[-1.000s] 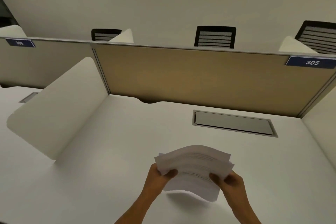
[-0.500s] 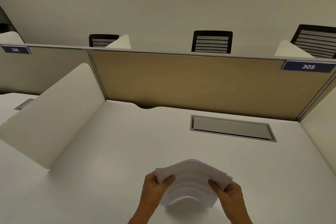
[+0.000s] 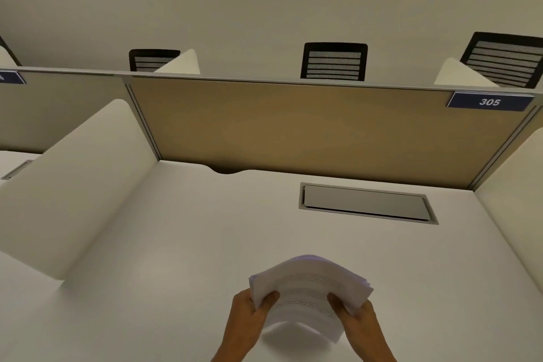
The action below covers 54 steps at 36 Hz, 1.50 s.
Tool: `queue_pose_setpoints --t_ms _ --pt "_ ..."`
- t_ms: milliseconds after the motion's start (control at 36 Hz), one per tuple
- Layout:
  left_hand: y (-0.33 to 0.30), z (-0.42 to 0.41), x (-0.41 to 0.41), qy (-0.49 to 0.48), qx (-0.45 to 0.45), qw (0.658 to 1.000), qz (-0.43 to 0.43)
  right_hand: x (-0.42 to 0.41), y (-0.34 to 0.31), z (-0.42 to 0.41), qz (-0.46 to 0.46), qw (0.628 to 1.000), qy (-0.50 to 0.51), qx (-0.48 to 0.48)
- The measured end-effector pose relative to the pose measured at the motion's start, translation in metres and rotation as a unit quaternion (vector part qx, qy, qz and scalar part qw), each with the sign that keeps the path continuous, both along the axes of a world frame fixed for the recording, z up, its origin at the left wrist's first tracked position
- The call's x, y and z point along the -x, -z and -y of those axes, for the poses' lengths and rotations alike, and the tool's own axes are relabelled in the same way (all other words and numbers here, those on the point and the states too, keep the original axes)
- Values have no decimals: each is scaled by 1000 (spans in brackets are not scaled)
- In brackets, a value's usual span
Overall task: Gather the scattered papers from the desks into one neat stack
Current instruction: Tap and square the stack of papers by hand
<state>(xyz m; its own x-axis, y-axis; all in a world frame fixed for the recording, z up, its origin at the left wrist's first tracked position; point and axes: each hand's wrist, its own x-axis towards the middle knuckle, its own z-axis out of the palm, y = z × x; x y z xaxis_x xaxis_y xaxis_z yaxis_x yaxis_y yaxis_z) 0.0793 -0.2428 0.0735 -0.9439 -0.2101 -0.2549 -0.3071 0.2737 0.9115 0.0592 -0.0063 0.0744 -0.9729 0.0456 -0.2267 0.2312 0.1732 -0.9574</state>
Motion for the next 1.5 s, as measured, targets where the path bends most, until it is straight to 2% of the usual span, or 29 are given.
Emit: queue_pose_setpoints --t_ms 139,306,444,694,972,1139,1222,1306,1417,1500 --pt "15 -3 -4 49 0 998 47 -4 16 1 37 999 -30 -14" --pt "22 -4 -5 21 8 998 54 -5 24 5 47 998 -30 -26" --pt "19 -3 -8 -4 -17 1000 16 -7 22 4 30 999 -10 -16" --pt "37 -2 -6 27 -2 997 76 -8 37 9 60 995 -58 -51" --pt "28 10 -10 51 -27 998 29 -8 26 -7 41 995 -73 -58" --pt "46 10 -15 68 -15 992 101 -15 47 -3 92 986 -90 -107" --pt "48 11 -12 79 -3 991 109 -13 47 -2 103 982 -81 -135" --pt "42 18 -4 80 -17 993 89 -6 38 -5 94 973 -98 -186" --pt "13 37 15 -7 -95 995 21 8 19 -12 64 954 -147 -255" --pt "-15 51 31 14 -68 997 -22 22 0 -16 45 932 -193 -304"
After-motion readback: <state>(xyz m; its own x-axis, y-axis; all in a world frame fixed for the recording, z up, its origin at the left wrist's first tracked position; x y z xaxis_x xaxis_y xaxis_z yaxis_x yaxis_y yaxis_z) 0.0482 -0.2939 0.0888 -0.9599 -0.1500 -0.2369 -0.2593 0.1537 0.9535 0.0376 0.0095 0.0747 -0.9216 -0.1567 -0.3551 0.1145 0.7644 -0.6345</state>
